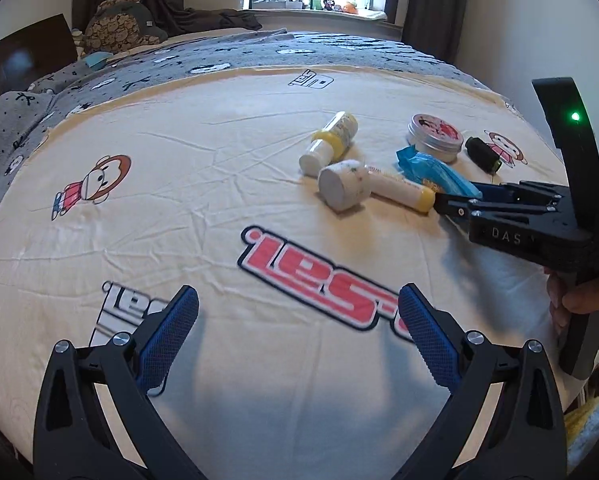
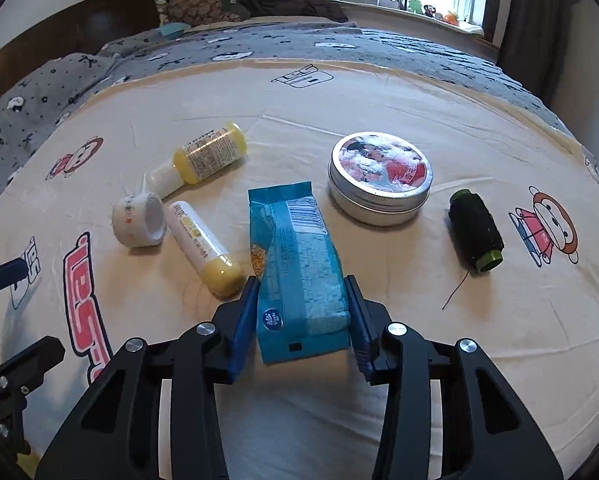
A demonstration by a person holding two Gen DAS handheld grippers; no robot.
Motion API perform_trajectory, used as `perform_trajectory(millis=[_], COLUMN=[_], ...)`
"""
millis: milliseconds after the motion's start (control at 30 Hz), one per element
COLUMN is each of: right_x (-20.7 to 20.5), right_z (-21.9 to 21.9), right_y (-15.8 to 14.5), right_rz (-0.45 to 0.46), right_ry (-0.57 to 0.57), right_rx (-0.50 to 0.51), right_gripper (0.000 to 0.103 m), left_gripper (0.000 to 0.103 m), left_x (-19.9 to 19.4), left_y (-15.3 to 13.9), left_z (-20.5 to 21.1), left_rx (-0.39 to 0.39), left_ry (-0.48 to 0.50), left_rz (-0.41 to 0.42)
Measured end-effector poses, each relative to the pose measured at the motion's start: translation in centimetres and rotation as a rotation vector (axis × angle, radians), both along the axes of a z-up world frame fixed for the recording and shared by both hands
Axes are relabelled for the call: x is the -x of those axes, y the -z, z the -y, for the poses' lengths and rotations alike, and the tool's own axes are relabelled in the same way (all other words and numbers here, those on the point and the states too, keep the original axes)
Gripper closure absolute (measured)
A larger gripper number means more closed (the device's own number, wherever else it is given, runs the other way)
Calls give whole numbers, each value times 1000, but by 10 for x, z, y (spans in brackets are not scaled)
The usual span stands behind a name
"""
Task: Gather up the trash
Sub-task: 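Grasp the blue packet with the right tool while the left tool grasps the white tape roll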
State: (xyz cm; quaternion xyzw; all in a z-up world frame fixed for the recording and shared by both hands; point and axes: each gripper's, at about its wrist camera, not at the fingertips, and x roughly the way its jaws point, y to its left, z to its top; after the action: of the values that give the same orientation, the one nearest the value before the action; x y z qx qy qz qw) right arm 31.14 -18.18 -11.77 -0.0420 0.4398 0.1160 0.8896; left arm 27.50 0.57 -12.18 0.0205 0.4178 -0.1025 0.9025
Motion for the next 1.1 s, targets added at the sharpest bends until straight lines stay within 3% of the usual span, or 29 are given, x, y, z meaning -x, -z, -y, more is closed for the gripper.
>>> perform_trajectory(millis=[333, 567, 633, 700, 733, 767, 1100], right_x=[31, 62, 67, 71, 73, 76, 126], right_z=[37, 53, 55, 57, 58, 58, 53], right_y=[-5, -8, -8, -8, -7, -8, -26], right_rz=[24, 26, 26, 24, 22, 21, 78], right_ry=[76, 51, 54, 57, 58, 56, 41], right_rx=[4, 1, 0, -1, -4, -6, -28], right_gripper=[63, 63, 63, 63, 63, 63, 63], left_gripper=[11, 36, 49, 70, 71, 80, 80], left_x=[-45, -72, -76, -78, -76, -74, 3], left_y=[3, 9, 11, 12, 11, 11, -14], left_z=[30, 44, 47, 47, 47, 47, 40], left_rx=[-21, -44, -40, -43, -36, -37, -27], left_ry=[13, 12, 23, 27, 32, 33, 65], left_rz=[14, 12, -1, -10, -12, -10, 60])
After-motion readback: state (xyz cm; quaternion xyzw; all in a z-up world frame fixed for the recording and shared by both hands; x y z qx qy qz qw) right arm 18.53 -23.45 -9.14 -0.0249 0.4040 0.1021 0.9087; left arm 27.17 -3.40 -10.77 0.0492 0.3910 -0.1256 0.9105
